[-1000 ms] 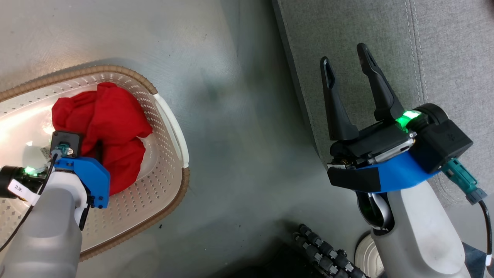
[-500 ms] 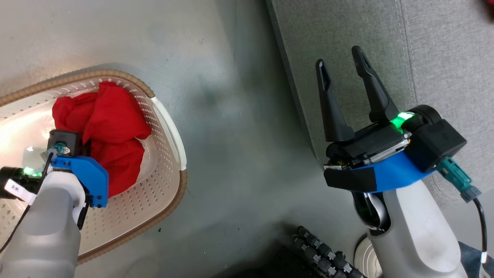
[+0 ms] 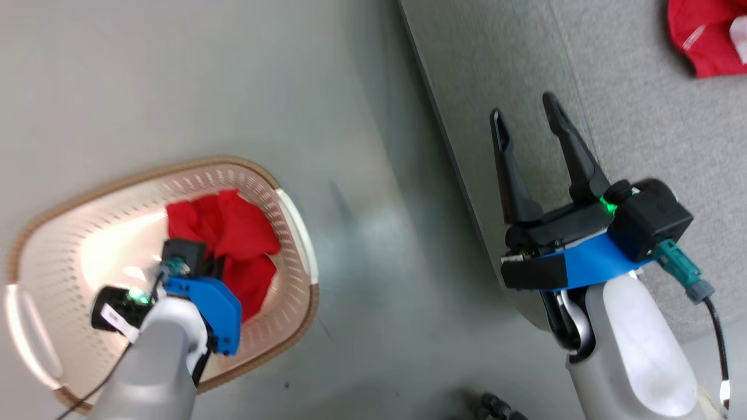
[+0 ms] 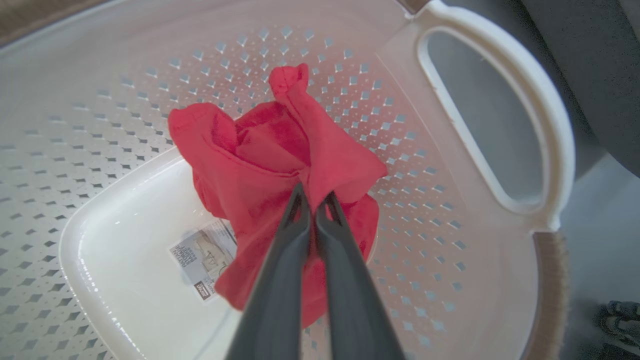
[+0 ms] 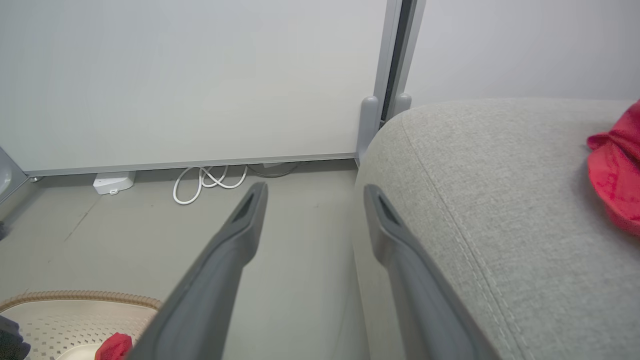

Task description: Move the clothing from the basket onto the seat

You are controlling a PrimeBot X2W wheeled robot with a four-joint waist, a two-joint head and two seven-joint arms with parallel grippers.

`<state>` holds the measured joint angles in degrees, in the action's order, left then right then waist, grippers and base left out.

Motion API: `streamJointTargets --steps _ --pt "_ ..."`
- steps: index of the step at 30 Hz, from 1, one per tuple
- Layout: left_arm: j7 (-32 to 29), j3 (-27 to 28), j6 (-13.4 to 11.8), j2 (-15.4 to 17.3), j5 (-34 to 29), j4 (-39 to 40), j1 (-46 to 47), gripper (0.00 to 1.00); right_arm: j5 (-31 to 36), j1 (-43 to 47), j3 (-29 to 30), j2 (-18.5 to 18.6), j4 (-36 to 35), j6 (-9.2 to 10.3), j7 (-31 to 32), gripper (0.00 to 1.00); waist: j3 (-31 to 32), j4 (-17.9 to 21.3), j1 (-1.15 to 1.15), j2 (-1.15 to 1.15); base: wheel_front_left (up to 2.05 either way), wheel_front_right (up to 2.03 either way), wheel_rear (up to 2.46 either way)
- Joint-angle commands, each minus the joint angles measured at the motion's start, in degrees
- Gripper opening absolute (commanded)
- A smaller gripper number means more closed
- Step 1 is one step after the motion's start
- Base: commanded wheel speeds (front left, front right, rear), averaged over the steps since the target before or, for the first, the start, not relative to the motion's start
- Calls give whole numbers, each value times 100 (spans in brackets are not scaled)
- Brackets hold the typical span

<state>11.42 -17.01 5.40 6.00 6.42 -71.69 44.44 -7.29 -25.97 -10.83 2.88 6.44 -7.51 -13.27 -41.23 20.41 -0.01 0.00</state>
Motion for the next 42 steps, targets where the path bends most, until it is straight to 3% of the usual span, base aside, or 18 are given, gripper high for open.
streamJointTargets --steps 1,10,17,22,32,42 --pt "31 -6 15 12 -7 -34 -113 0 43 109 17 0 14 4 30 100 672 -451 1 0 0 0 0" --pt "253 -482 189 -298 245 132 -692 0 332 802 226 1 13 5 523 100 2268 -1164 1 0 0 0 0" --pt "201 -1780 207 -299 1513 1472 -1234 0 317 1354 314 2 -101 4 835 100 3232 -1491 1 0 0 0 0" --pt "197 -2276 208 -301 2080 1985 -1117 0 339 1693 378 2 -223 4 1018 100 3741 -1640 1 0 0 0 0" --pt "-69 -2845 198 -302 2862 2806 -383 0 348 2106 440 1 -484 4 1281 100 4192 -1843 1 0 0 0 0" --pt "-467 -3414 -153 -302 3558 3396 321 0 335 2132 296 2 -455 4 1392 100 4373 -1932 1 0 0 0 0"
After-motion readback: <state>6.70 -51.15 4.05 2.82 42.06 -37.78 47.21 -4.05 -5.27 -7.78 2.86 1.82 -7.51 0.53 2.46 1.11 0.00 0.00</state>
